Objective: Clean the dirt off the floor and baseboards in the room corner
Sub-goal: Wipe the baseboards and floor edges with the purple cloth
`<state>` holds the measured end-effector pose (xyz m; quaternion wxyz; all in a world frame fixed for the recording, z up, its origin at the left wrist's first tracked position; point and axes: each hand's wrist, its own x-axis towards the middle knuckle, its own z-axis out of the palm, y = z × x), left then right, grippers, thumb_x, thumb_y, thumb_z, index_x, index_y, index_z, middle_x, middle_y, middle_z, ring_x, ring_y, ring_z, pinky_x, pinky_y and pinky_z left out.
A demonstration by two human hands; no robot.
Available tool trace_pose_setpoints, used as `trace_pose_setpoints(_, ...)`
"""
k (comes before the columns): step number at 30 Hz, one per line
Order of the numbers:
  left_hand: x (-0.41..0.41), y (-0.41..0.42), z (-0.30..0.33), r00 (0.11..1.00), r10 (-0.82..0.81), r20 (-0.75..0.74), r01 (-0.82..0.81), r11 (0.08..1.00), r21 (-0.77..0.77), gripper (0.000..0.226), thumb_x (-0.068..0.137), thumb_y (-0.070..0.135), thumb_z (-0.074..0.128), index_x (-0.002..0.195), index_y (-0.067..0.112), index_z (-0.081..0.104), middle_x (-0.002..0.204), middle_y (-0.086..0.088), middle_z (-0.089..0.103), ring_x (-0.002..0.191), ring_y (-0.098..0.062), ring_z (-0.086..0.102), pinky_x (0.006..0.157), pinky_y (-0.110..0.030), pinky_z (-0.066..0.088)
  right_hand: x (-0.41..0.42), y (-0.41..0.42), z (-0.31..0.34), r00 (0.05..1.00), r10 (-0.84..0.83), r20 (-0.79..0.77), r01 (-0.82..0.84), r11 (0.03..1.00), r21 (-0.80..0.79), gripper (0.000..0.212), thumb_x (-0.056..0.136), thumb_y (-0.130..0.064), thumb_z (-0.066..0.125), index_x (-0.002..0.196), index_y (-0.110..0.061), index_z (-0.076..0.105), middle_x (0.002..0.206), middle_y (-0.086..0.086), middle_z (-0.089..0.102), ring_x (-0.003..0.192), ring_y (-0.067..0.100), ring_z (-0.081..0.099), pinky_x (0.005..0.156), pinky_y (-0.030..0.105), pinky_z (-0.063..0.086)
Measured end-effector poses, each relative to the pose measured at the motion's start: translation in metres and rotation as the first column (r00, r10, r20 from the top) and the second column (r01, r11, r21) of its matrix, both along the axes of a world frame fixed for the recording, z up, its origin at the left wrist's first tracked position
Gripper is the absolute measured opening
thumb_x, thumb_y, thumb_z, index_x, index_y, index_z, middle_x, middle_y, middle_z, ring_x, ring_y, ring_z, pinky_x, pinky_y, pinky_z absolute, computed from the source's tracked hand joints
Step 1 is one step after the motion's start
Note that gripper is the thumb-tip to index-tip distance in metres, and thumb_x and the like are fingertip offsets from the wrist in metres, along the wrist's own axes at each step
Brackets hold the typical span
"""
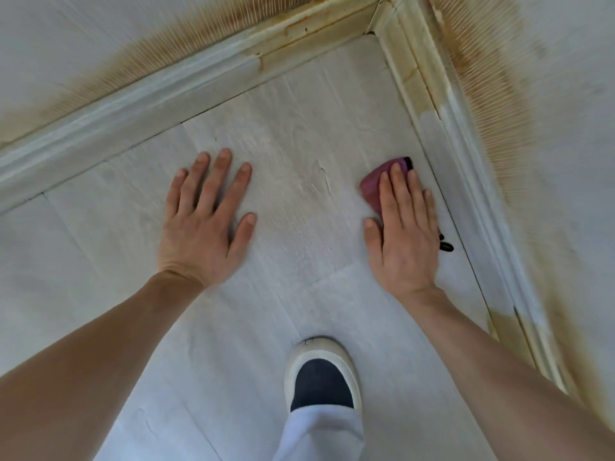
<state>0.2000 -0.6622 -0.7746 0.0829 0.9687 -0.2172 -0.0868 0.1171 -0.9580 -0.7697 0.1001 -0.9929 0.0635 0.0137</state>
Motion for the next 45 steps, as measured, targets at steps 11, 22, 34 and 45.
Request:
trace_pose_setpoints(11, -0.001, -0.001, 0.000, 0.998, -0.012, 0.066, 0.014, 1.000, -0.025, 0.067, 0.103, 0.049, 0.037, 0.164, 0.022, 0.023, 0.171, -0.010, 0.018, 0.157, -0.034, 0.014, 0.126, -0.055, 0.011, 0.002, 0.000, -0.001, 1.000, 0.009, -0.026, -0.010, 0.998, -0.068, 0.075, 0.097, -0.037, 0.048, 0.161, -0.006, 0.026, 0.168, 0.014, 0.024, 0.157, 0.035, 0.018, 0.127, 0.054, 0.016)
trace_pose_setpoints(22, -0.001, 0.001, -0.001, 0.997, -0.021, 0.076, 0.022, 1.000, -0.007, 0.069, 0.104, 0.053, 0.037, 0.164, 0.022, 0.023, 0.171, -0.010, 0.017, 0.157, -0.034, 0.015, 0.126, -0.055, 0.013, 0.000, -0.005, -0.004, 0.999, 0.032, -0.002, -0.032, 0.997, -0.069, 0.074, 0.099, -0.040, 0.046, 0.162, -0.006, 0.024, 0.170, 0.013, 0.020, 0.157, 0.035, 0.015, 0.125, 0.056, 0.017)
trace_pose_setpoints(34, 0.006, -0.004, 0.016, 0.986, 0.013, -0.166, 0.005, 0.994, 0.109, 0.074, 0.099, 0.072, 0.012, 0.164, 0.037, 0.002, 0.173, 0.006, -0.002, 0.159, -0.019, -0.003, 0.129, -0.043, 0.002, -0.004, -0.006, -0.012, 0.998, 0.047, 0.045, -0.044, 0.997, -0.070, 0.069, 0.103, -0.043, 0.028, 0.163, -0.010, 0.020, 0.171, 0.008, 0.017, 0.159, 0.028, 0.010, 0.128, 0.051, 0.014)
trace_pose_setpoints(45, 0.001, 0.062, 0.191, 0.933, 0.036, -0.359, 0.105, 0.925, 0.365, 0.055, 0.103, 0.050, 0.048, 0.156, 0.044, 0.034, 0.166, 0.018, 0.025, 0.151, -0.011, 0.029, 0.118, -0.037, 0.034, -0.008, -0.007, -0.001, 0.997, 0.074, -0.029, -0.074, 0.997, -0.009, 0.067, 0.105, -0.042, 0.024, 0.163, -0.008, 0.018, 0.171, 0.011, 0.016, 0.158, 0.030, 0.009, 0.127, 0.054, 0.015)
